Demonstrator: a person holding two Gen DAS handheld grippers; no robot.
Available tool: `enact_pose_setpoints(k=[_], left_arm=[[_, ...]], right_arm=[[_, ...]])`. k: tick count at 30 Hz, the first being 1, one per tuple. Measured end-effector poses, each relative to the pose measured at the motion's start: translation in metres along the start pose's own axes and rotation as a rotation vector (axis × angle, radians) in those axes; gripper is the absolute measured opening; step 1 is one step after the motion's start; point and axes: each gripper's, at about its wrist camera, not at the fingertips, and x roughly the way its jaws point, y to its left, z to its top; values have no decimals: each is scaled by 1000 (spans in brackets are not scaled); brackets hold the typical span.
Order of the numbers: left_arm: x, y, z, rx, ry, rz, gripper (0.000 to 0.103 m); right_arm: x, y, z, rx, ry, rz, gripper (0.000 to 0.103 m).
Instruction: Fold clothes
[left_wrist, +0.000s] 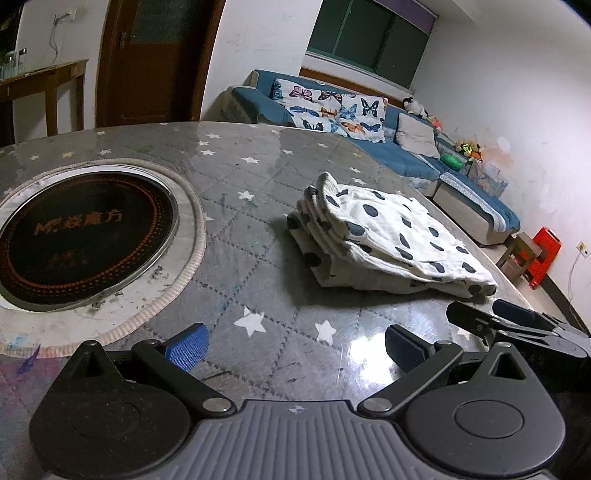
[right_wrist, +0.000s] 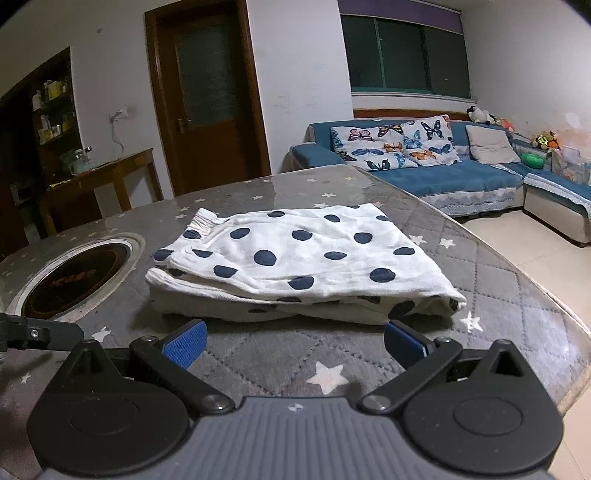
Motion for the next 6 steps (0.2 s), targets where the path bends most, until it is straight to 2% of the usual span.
enact_pose_setpoints(k=[6], left_arm=[[1,1,-1,0,-1,18,103]], right_arm=[[-1,-1,-2,7,-15,-26,103]])
